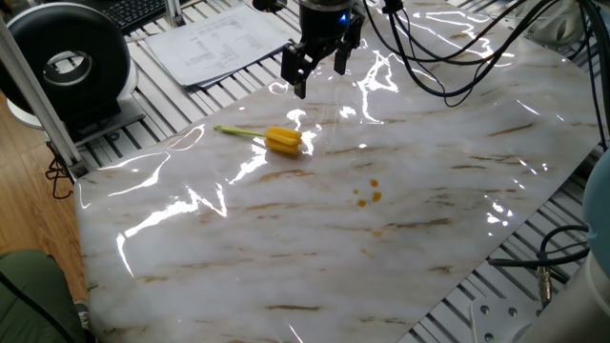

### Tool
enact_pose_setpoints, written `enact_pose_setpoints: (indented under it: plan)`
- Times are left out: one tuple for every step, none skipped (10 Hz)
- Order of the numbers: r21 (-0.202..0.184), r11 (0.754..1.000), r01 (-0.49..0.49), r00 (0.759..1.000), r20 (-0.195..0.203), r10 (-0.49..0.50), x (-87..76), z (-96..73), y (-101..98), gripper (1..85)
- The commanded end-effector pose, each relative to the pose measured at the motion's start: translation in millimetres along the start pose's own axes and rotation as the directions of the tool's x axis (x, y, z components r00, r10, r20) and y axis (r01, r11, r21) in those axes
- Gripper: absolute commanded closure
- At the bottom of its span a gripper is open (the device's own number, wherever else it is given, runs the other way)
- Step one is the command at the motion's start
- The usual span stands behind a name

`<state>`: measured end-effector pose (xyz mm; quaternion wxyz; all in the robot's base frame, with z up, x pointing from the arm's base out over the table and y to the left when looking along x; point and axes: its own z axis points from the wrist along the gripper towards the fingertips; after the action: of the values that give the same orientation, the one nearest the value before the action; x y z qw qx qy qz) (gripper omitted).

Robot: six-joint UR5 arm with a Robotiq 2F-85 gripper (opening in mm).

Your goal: Scrub the table with a brush

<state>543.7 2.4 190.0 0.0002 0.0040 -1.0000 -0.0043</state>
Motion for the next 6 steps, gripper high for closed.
enact_pose_setpoints:
  plan:
    - [-0.024,1.000,0.010,1.000,0.005,-0.010,-1.3,0.5,9.4,83.0]
    - [-0.021,1.000,0.008,1.000,0.005,-0.008,-1.4,1.0,9.6,83.0]
    - [-0.021,1.000,0.008,1.000,0.005,-0.008,-1.6,0.9,9.8,83.0]
    - [-0.018,1.000,0.007,1.000,0.005,-0.007,-2.2,0.6,9.9,83.0]
    - [-0.017,1.000,0.007,1.000,0.003,-0.007,-2.2,0.5,10.3,83.0]
    - [-0.017,1.000,0.004,1.000,0.002,-0.004,-2.1,0.4,11.0,83.0]
